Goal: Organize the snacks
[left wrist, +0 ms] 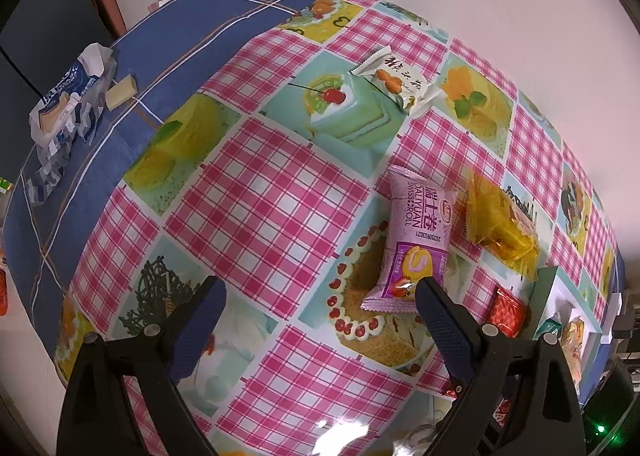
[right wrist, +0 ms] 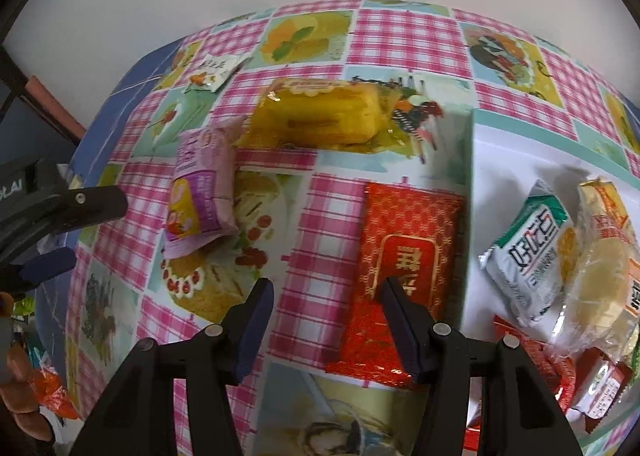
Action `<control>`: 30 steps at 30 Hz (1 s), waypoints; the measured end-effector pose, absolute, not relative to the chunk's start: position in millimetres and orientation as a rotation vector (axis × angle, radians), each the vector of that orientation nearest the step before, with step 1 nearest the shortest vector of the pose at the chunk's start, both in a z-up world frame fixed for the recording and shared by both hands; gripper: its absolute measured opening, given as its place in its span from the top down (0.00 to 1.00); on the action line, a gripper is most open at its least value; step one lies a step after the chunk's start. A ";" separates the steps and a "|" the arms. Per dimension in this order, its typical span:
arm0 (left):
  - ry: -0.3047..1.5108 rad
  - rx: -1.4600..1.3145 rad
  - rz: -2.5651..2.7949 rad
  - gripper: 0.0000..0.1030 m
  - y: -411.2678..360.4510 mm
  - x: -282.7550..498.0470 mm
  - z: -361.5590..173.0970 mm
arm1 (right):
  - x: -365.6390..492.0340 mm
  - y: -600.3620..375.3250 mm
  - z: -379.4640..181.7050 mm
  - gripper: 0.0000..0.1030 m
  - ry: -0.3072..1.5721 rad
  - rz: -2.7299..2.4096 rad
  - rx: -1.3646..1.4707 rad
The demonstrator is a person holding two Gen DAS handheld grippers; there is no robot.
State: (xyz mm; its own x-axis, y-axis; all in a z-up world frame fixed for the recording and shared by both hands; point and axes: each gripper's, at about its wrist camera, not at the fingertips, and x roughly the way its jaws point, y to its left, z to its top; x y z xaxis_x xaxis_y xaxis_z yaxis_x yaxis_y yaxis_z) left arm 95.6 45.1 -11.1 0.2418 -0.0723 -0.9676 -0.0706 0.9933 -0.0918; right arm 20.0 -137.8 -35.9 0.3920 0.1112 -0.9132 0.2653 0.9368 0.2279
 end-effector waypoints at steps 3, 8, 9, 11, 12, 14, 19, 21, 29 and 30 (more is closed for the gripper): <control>1.329 -0.126 0.000 0.07 46.1 95.7 -11.1 | 20.2 -140.4 -35.5 0.45 1.168 -0.103 0.381; 1.327 -0.128 -0.003 0.07 47.3 95.8 -10.3 | 17.8 -149.2 -33.8 0.47 1.161 -0.161 0.379; 1.327 -0.128 -0.003 0.07 47.5 95.6 -10.0 | 16.5 -151.7 -33.5 0.47 1.160 -0.177 0.375; 1.327 -0.127 -0.003 0.07 47.2 95.9 -9.8 | 13.8 -158.5 -33.5 0.47 1.160 -0.207 0.382; 1.327 -0.128 -0.003 0.07 47.2 95.9 -9.6 | 12.9 -161.3 -33.1 0.49 1.158 -0.209 0.391; 1.326 -0.127 -0.003 0.07 47.0 95.9 -9.5 | 12.6 -166.0 -32.6 0.49 1.158 -0.212 0.410; 1.327 -0.129 0.000 0.07 47.2 95.9 -9.2 | 12.4 -171.5 -32.6 0.57 1.169 -0.247 0.392; 1.327 -0.129 0.000 0.07 47.4 96.1 -9.2 | 10.1 -174.9 -32.9 0.57 1.172 -0.262 0.403; 1.333 -0.122 -0.005 0.07 46.7 96.5 -11.8 | 12.7 -170.8 -34.1 0.57 1.184 -0.288 0.365; 1.333 -0.123 -0.004 0.07 46.8 96.5 -11.9 | 13.2 -170.4 -34.4 0.56 1.185 -0.290 0.363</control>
